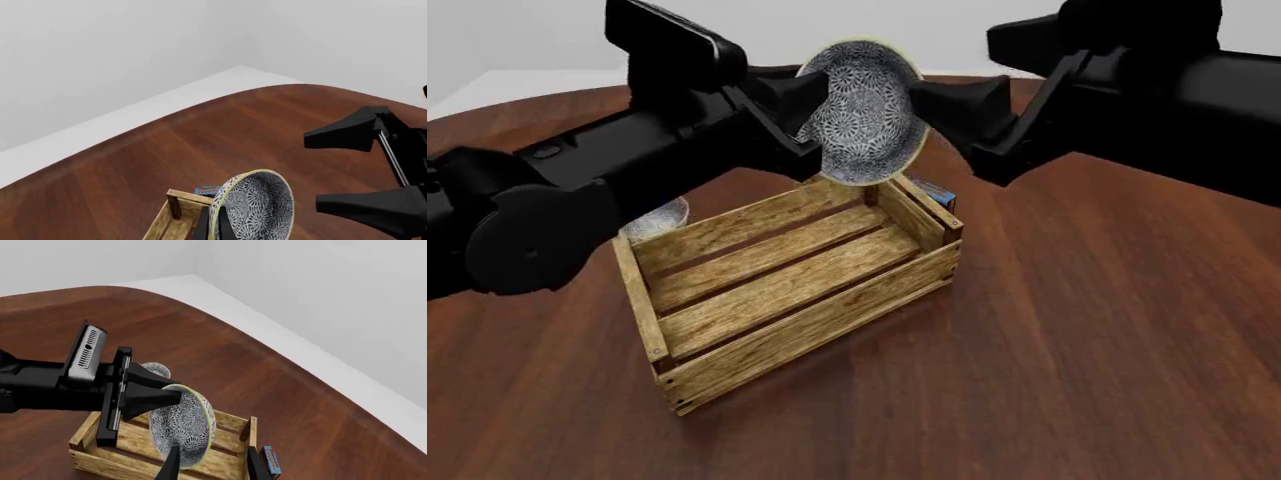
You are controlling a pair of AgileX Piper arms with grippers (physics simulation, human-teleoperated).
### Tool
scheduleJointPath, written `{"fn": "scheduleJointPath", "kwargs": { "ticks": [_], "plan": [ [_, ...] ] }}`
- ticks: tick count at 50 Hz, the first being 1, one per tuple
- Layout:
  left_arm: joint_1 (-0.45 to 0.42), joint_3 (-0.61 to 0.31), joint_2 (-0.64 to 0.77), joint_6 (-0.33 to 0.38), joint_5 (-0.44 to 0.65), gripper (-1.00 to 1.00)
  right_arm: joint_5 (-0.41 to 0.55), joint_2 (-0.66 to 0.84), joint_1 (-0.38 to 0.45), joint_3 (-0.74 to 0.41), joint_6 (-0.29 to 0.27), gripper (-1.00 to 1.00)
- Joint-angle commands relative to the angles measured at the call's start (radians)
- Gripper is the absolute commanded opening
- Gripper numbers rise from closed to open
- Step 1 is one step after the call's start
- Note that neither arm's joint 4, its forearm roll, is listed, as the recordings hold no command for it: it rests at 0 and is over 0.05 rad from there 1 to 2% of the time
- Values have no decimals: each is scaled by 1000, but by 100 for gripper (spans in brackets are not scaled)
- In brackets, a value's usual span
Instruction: Stack the right bowl on the left bowl and place them in the tray.
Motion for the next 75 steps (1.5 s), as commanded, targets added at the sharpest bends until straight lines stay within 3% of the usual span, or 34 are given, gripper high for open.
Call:
{"fn": "scheduleJointPath", "kwargs": {
  "ticks": [1,26,53,63,73,74,75],
  "plan": [
    [29,-21,-18,23,28,-100,17,-45,-4,5,-5,100],
    [114,-36,-100,86,119,-100,32,-78,-12,5,-5,100],
    [213,-105,-131,93,238,-100,25,-63,-24,7,0,100],
    [279,-127,-125,134,271,-100,28,-68,-32,7,5,100],
    [324,-161,-90,114,312,-100,29,-68,-38,9,7,100],
    [390,-195,-44,116,350,-100,29,-68,-39,8,9,100],
    [390,-196,-43,116,351,-100,29,-68,-39,8,9,100]
  ]
}}
